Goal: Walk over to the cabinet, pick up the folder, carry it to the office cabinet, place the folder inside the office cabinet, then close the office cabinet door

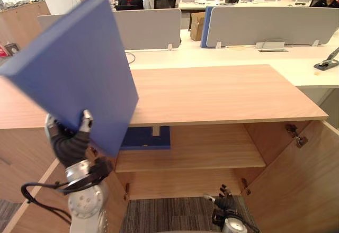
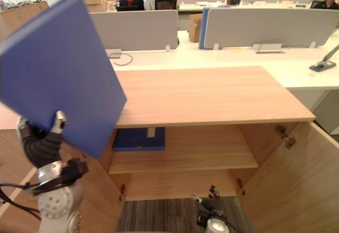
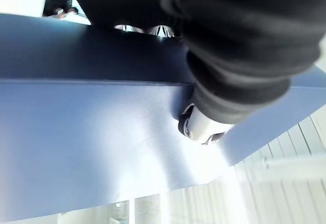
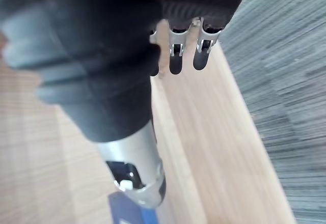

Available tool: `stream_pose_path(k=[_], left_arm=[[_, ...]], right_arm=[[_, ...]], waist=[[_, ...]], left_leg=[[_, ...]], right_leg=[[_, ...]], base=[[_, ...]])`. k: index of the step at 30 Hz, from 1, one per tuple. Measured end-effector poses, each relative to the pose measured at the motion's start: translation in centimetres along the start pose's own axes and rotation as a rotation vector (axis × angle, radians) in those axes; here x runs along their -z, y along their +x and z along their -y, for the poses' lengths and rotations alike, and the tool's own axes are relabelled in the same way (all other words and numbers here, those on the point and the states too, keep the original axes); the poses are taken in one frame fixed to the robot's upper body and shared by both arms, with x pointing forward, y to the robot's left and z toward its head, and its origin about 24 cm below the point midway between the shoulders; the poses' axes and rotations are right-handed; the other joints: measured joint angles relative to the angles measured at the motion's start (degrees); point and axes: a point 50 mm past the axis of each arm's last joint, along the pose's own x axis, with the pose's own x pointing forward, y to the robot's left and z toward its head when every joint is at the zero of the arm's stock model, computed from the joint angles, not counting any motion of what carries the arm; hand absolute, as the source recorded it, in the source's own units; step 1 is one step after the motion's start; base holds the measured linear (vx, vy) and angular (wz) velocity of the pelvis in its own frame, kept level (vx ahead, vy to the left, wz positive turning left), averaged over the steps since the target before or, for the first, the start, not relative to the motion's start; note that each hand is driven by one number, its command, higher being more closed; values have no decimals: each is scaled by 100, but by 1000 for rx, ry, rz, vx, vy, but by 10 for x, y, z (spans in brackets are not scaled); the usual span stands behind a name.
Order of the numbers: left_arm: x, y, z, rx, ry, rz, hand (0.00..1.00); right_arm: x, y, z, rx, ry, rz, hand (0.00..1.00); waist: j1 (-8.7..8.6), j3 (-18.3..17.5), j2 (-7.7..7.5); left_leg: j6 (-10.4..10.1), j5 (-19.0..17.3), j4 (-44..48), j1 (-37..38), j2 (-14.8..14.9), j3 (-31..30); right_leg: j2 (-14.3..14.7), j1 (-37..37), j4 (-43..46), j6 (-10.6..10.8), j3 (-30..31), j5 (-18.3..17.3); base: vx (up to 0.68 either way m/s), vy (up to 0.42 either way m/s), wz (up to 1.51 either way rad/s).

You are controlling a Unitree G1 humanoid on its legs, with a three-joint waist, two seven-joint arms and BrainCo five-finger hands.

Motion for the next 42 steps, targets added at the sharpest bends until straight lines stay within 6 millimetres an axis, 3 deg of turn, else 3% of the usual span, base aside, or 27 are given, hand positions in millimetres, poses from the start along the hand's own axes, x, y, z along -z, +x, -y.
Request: stream_pose_path(k=[3, 7, 15, 19, 22, 25, 27, 32, 42], left_arm=[[-12, 0, -2, 10, -199, 15, 100], [-18, -1, -1, 42, -321, 30, 100], [-18, -5, -4, 95, -323, 17, 100], [-25, 4, -14, 96, -273, 81, 100], [-25, 11, -12, 122, -270, 104, 100], [-23, 18, -7, 165, -255, 118, 100], [-21, 20, -4, 198, -244, 114, 100], [-16, 19, 8, 290, -249, 85, 100], [-10, 12, 30, 411, -346, 26, 100]], right_arm=[[-19, -13, 3, 25, 61, 105, 0], [-54, -30, 2, 13, 124, 275, 0], [-151, -85, 16, -65, 281, 793, 0], [-222, -104, 28, -101, 277, 1177, 0], [-247, -109, 20, -202, 291, 1273, 0], [-276, -111, 1, -382, 274, 1357, 0], [-298, -109, -19, -533, 166, 1381, 0], [-321, -100, -51, -788, 110, 1316, 0], [-320, -84, -124, -1117, -24, 1026, 0]], waist=[[-43, -30, -57], [-90, -81, -104], [-125, -76, -111], [-139, -65, -119], [-106, -64, -119], [-75, -54, -120], [-79, -45, -114], [38, -40, -115], [154, 52, -97]], left_leg=[[-26, 54, 25, 8, 4, 46], [-37, 25, 29, 26, 23, 166], [-69, -122, 71, 114, 59, 425], [-70, -125, 76, 108, 23, 446], [-70, -125, 93, 104, 22, 432], [-64, -129, 119, 97, 18, 400], [-61, -129, 125, 94, 7, 375], [-55, -124, 139, 72, -1, 293], [-35, -109, 150, 71, -20, 183]], right_leg=[[2, -13, -4, 3, 29, 5], [55, -31, -48, 11, 177, 34], [80, -67, -64, 10, 477, 35], [72, -112, -41, 11, 531, 35], [70, -111, -32, 11, 531, 35], [66, -109, -15, 11, 529, 35], [55, -106, -5, 11, 520, 34], [52, -94, 4, 11, 468, 33], [42, -37, 8, 12, 412, 29]], base=[[0, 2, -8], [24, -12, -18], [4, 0, -19], [-26, 3, -6], [-11, -1, 0], [-38, -14, 1], [-17, -4, 1], [-17, -12, 7], [-15, -9, 6]])
